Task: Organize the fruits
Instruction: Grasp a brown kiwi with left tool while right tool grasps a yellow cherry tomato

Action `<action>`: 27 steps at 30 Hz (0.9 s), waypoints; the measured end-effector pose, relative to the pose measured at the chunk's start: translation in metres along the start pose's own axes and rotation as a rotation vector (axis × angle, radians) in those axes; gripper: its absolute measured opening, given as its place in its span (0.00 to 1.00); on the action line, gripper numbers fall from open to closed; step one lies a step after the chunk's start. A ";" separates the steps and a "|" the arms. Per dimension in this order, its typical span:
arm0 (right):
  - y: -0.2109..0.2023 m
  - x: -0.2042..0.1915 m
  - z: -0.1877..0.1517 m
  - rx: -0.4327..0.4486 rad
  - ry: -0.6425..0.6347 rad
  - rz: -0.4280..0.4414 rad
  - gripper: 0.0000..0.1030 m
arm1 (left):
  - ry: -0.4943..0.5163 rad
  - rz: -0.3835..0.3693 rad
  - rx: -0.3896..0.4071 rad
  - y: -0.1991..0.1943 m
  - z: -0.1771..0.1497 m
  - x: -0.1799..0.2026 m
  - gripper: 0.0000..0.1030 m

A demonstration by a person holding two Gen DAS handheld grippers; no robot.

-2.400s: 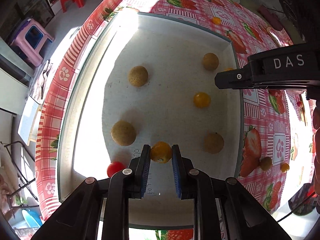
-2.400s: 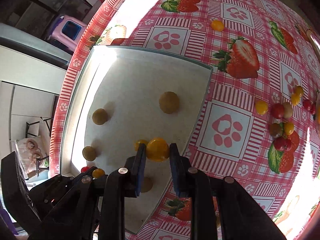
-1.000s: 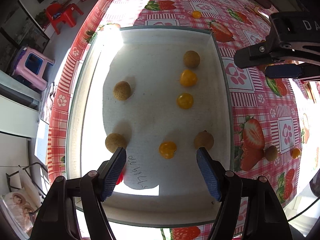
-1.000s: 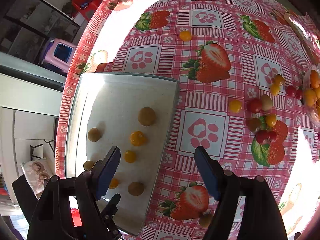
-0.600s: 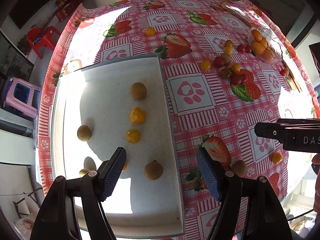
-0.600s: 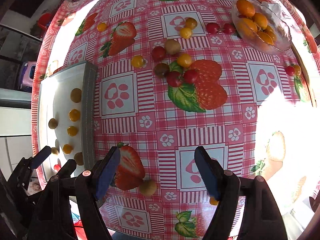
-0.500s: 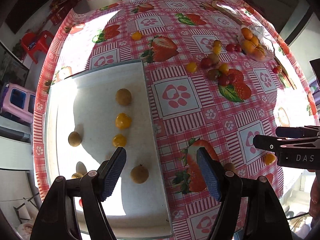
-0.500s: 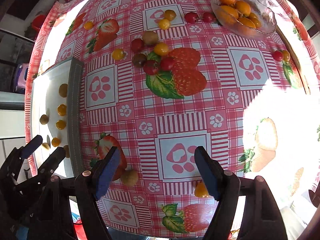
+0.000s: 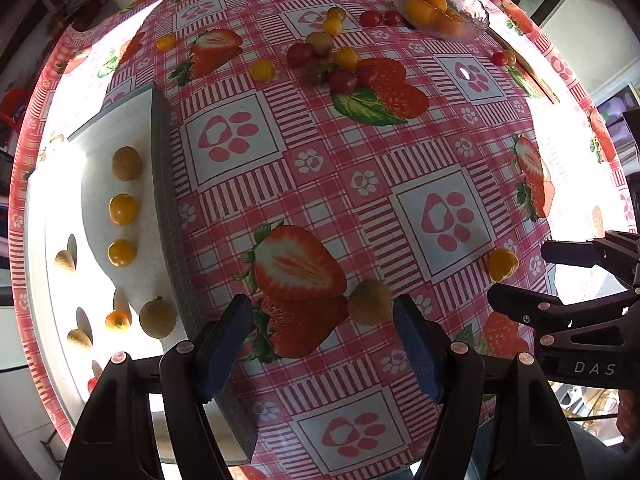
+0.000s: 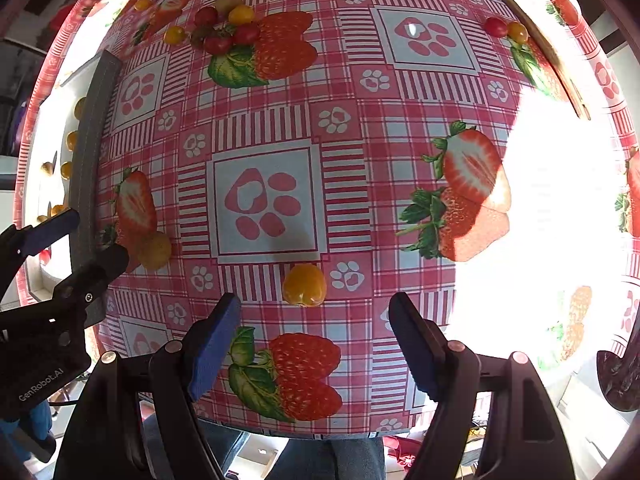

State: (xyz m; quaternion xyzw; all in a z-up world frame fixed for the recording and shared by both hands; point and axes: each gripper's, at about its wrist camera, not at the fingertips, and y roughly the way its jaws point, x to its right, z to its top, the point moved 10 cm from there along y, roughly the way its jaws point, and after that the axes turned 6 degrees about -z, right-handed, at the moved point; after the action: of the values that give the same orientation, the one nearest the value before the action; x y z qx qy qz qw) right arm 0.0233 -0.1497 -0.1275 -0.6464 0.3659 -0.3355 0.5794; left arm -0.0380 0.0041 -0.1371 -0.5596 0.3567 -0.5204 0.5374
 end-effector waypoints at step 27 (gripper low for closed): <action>0.024 -0.034 0.004 -0.004 -0.001 0.028 0.26 | -0.047 -0.058 -0.045 0.025 0.011 0.023 0.26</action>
State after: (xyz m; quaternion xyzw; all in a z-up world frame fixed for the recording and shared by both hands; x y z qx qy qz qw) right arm 0.0075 -0.1197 -0.1526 -0.6424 0.3753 -0.3264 0.5830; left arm -0.0186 -0.0199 -0.1557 -0.5936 0.3393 -0.5144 0.5176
